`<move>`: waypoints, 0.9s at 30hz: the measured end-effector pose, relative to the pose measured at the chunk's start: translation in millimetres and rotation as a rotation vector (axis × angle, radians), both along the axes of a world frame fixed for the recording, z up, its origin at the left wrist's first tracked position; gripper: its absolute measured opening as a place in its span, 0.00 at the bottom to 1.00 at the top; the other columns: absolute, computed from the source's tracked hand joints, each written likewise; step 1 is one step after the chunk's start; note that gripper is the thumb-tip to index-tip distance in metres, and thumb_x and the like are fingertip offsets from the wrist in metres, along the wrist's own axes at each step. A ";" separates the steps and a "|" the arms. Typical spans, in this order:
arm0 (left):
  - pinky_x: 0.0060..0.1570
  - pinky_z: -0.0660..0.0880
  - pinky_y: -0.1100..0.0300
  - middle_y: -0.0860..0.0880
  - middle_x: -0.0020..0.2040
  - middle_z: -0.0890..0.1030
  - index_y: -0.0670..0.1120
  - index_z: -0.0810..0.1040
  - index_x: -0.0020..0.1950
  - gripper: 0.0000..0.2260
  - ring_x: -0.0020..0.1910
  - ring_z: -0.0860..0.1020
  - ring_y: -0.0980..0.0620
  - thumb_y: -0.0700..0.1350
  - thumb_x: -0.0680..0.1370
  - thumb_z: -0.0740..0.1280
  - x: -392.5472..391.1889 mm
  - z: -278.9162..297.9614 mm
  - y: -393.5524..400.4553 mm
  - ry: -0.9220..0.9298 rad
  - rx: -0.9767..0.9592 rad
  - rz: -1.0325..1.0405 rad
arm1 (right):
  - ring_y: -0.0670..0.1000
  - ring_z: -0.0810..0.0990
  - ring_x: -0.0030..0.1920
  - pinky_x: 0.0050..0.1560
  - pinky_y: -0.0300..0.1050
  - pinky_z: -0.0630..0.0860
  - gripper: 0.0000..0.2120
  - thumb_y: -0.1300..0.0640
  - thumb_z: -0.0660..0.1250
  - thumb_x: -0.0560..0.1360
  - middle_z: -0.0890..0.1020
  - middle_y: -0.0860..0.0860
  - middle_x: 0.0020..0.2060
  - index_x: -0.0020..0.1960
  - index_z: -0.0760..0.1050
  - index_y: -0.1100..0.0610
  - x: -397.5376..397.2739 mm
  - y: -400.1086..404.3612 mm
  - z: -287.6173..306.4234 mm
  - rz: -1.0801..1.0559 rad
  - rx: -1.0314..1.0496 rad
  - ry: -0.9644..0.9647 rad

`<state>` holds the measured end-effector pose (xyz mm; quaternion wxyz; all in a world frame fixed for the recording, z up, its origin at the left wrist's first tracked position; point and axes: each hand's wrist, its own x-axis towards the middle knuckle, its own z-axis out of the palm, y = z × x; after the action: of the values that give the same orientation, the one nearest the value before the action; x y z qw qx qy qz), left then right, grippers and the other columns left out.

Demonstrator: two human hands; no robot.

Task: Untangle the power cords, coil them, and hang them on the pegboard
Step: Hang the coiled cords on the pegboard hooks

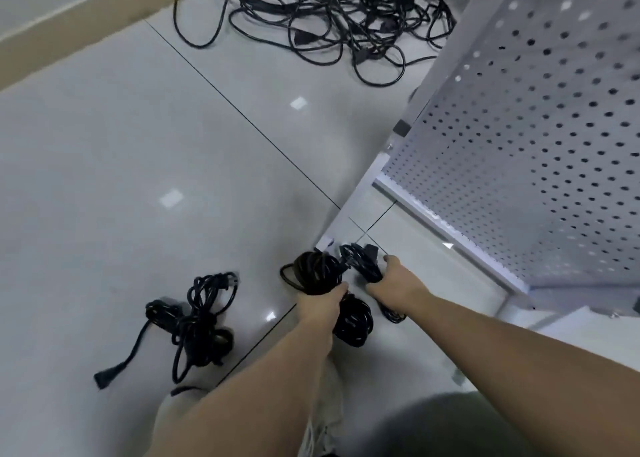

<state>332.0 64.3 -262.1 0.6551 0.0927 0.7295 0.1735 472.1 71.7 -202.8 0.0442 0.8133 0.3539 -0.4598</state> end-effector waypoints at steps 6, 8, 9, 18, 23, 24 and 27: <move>0.36 0.77 0.57 0.43 0.54 0.82 0.45 0.73 0.64 0.23 0.47 0.83 0.45 0.40 0.73 0.78 -2.0 15.7 -4.7 -0.041 0.015 0.013 | 0.55 0.84 0.50 0.51 0.47 0.81 0.15 0.52 0.74 0.72 0.85 0.56 0.49 0.54 0.80 0.59 5.2 -5.6 -18.3 0.023 -0.085 0.001; 0.34 0.78 0.58 0.43 0.54 0.84 0.46 0.74 0.64 0.21 0.46 0.84 0.46 0.40 0.74 0.77 -15.2 26.2 -7.1 -0.090 0.037 -0.062 | 0.53 0.83 0.46 0.45 0.44 0.80 0.14 0.53 0.75 0.71 0.85 0.56 0.47 0.52 0.81 0.60 4.3 -11.4 -9.1 -0.011 -0.068 0.046; 0.32 0.77 0.59 0.44 0.53 0.84 0.47 0.75 0.64 0.21 0.43 0.85 0.48 0.41 0.74 0.77 -22.6 33.3 -7.5 -0.121 0.043 -0.101 | 0.53 0.83 0.46 0.45 0.44 0.80 0.15 0.53 0.75 0.70 0.84 0.55 0.47 0.54 0.79 0.58 3.8 -13.0 -1.8 0.005 -0.043 0.046; 0.48 0.79 0.52 0.47 0.48 0.88 0.46 0.79 0.62 0.14 0.45 0.86 0.51 0.40 0.77 0.72 -54.7 183.2 3.0 -0.401 0.296 -0.288 | 0.46 0.81 0.42 0.38 0.44 0.77 0.19 0.45 0.73 0.69 0.82 0.44 0.42 0.54 0.69 0.47 -6.2 -35.7 172.5 0.045 0.408 0.006; 0.36 0.79 0.59 0.46 0.54 0.87 0.42 0.77 0.67 0.15 0.45 0.86 0.52 0.38 0.80 0.67 -48.1 284.3 1.8 -0.473 0.520 -0.382 | 0.37 0.77 0.37 0.37 0.37 0.71 0.20 0.46 0.77 0.69 0.81 0.42 0.42 0.53 0.68 0.43 -7.8 -68.4 278.4 -0.044 0.692 0.129; 0.35 0.79 0.60 0.45 0.54 0.87 0.41 0.77 0.67 0.15 0.45 0.86 0.52 0.37 0.80 0.65 -46.5 301.7 -0.6 -0.485 0.559 -0.395 | 0.37 0.76 0.37 0.38 0.37 0.71 0.20 0.46 0.77 0.70 0.81 0.41 0.42 0.54 0.69 0.44 -7.6 -77.3 296.1 -0.044 0.735 0.137; 0.35 0.79 0.59 0.44 0.55 0.86 0.41 0.77 0.66 0.14 0.45 0.86 0.50 0.38 0.81 0.64 -38.6 350.6 -16.2 -0.506 0.669 -0.443 | 0.33 0.78 0.38 0.40 0.31 0.70 0.19 0.49 0.79 0.71 0.81 0.39 0.43 0.51 0.70 0.43 -6.4 -106.9 343.2 -0.081 0.887 0.154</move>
<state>293.4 48.1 88.6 0.7675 0.4067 0.4139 0.2723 465.7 -35.2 140.4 -0.3530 0.7303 0.4867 -0.3243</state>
